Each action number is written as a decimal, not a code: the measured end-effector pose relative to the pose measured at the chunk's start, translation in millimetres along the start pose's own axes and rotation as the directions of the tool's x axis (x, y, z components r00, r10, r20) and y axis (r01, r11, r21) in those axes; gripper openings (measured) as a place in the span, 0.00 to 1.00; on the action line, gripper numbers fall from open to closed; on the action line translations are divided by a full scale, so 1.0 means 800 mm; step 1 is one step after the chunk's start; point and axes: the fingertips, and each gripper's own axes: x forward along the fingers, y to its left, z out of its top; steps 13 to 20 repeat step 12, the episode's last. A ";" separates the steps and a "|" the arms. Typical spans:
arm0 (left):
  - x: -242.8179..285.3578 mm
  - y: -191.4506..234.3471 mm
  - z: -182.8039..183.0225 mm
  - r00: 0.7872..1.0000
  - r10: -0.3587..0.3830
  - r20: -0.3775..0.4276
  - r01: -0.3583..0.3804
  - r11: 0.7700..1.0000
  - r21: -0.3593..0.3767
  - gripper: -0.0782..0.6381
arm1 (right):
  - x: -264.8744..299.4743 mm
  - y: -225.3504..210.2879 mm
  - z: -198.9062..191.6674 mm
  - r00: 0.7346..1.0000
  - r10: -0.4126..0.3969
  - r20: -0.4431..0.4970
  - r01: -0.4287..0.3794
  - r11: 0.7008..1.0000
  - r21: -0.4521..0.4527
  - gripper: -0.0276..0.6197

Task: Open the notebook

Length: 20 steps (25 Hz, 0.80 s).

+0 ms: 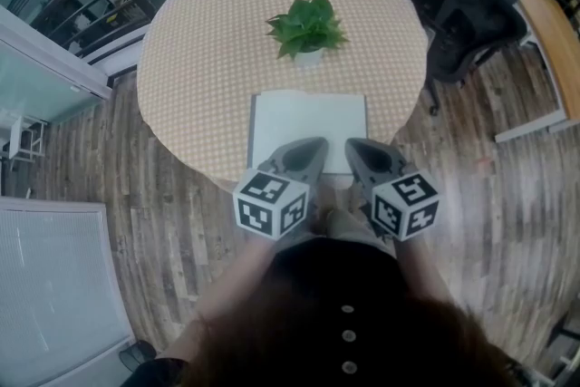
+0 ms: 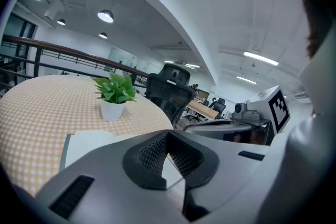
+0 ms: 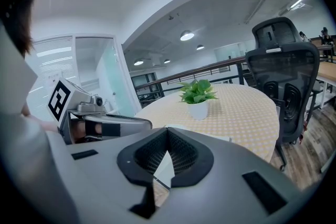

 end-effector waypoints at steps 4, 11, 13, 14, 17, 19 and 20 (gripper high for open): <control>0.000 -0.001 -0.001 1.000 -0.003 -0.004 0.003 1.000 0.002 0.12 | 0.000 0.000 -0.002 1.000 0.003 -0.004 -0.003 1.000 0.009 0.06; 0.002 -0.005 -0.006 1.000 -0.015 -0.019 0.015 1.000 -0.001 0.12 | -0.001 0.002 -0.006 1.000 0.014 -0.011 -0.013 1.000 0.024 0.06; 0.002 -0.006 -0.007 1.000 -0.018 -0.020 0.018 1.000 -0.001 0.12 | -0.001 0.002 -0.006 1.000 0.013 -0.011 -0.013 1.000 0.026 0.06; 0.002 -0.006 -0.007 1.000 -0.018 -0.020 0.018 1.000 -0.001 0.12 | -0.001 0.002 -0.006 1.000 0.013 -0.011 -0.013 1.000 0.026 0.06; 0.002 -0.006 -0.007 1.000 -0.018 -0.020 0.018 1.000 -0.001 0.12 | -0.001 0.002 -0.006 1.000 0.013 -0.011 -0.013 1.000 0.026 0.06; 0.002 -0.006 -0.007 1.000 -0.018 -0.020 0.018 1.000 -0.001 0.12 | -0.001 0.002 -0.006 1.000 0.013 -0.011 -0.013 1.000 0.026 0.06; 0.002 -0.006 -0.007 1.000 -0.018 -0.020 0.018 1.000 -0.001 0.12 | -0.001 0.002 -0.006 1.000 0.013 -0.011 -0.013 1.000 0.026 0.06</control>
